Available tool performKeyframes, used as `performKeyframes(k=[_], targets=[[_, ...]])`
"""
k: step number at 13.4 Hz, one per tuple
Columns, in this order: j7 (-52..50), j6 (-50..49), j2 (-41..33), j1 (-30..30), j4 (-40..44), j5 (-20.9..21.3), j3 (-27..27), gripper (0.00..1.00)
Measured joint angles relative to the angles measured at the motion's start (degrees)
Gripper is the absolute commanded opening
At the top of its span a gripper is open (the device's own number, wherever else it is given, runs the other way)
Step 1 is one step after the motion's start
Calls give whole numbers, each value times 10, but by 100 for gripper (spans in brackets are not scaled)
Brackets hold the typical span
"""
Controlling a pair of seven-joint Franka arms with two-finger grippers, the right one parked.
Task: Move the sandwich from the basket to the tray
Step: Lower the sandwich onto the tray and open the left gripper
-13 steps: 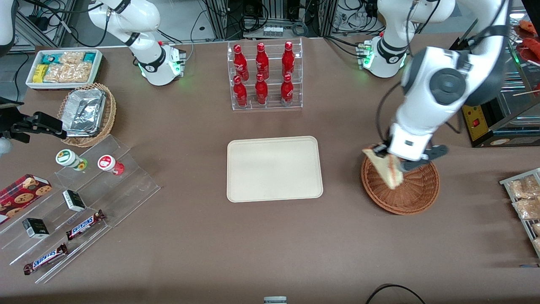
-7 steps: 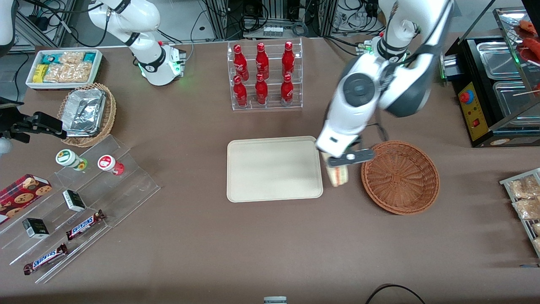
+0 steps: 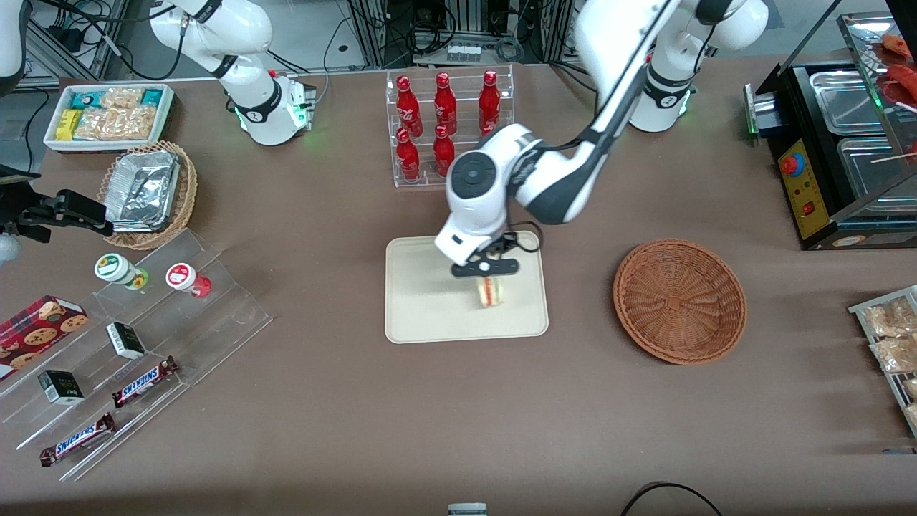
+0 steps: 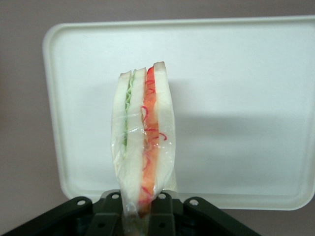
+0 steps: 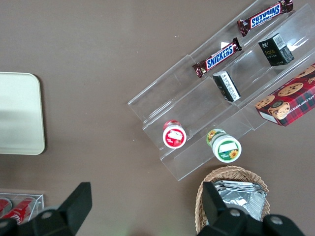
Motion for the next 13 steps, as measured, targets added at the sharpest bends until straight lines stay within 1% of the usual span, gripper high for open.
performKeyframes(k=[4,8,9,10,13], targets=[[-4,40,41,-27,13,0,0,0],[-4,66,66,-36,17,10,1,0],[-4,71,72,-39,17,11,0,42],[-4,77,75,-41,18,11,0,99],[-4,77,75,-41,26,12,3,100]])
